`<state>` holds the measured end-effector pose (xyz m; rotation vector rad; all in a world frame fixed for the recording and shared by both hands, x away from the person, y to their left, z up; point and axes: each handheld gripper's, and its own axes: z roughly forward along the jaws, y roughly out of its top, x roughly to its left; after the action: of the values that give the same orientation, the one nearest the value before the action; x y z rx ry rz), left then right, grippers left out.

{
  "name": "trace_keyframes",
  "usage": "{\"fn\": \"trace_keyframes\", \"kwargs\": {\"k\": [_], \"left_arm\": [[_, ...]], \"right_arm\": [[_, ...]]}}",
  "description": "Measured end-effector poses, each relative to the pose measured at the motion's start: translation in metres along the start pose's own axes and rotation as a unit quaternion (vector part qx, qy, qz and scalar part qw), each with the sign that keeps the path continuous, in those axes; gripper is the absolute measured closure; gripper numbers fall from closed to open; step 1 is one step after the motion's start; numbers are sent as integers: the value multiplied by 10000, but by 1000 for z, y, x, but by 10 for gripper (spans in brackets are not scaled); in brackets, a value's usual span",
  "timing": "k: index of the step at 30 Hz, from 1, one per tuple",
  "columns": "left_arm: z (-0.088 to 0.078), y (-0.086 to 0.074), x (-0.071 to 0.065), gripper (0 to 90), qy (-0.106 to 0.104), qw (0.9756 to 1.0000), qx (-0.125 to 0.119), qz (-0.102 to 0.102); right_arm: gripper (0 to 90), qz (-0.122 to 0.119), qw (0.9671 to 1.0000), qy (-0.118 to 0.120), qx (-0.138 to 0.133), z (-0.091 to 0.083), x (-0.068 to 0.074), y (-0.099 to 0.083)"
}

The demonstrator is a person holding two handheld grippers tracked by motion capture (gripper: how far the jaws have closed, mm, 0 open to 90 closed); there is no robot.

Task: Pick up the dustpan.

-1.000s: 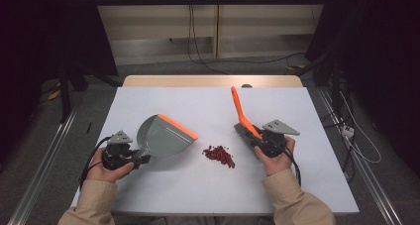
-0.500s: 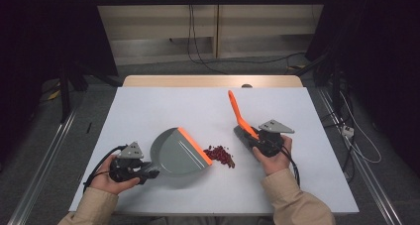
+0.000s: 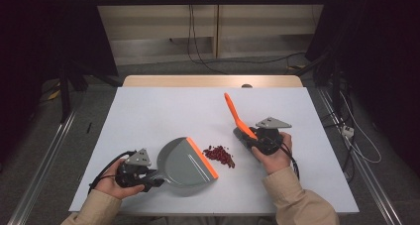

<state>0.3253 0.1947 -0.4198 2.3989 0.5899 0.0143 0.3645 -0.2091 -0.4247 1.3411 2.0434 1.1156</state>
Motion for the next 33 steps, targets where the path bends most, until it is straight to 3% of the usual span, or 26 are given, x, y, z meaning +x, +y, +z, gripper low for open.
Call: {"fn": "trace_keyframes", "kwargs": {"k": [2, 5, 11, 16, 21, 28, 33], "left_arm": [[1, 0, -1, 630, -24, 10000, 12, 32], [1, 1, -3, 630, -59, 10000, 15, 64], [3, 1, -5, 629, -129, 9997, 78, 186], [4, 1, -5, 629, -133, 9998, 41, 160], [6, 1, -5, 628, -177, 9997, 56, 172], [8, 2, -4, 628, -199, 9995, 106, 231], [10, 4, -5, 627, -219, 9996, 73, 183]], "right_arm": [[605, -65, 9998, 30, 169, 1, 1, 3], [617, -93, 9997, -103, 196, 0, 2, 7], [711, -231, 9992, -125, 289, -2, 4, 8], [713, -317, 9991, -136, 260, -5, 14, 3], [712, -146, 9997, -163, 142, -6, 22, -2], [711, -283, 9993, -230, 99, -5, 36, -4], [710, -236, 9995, -219, 71, -4, 42, -6]]}}
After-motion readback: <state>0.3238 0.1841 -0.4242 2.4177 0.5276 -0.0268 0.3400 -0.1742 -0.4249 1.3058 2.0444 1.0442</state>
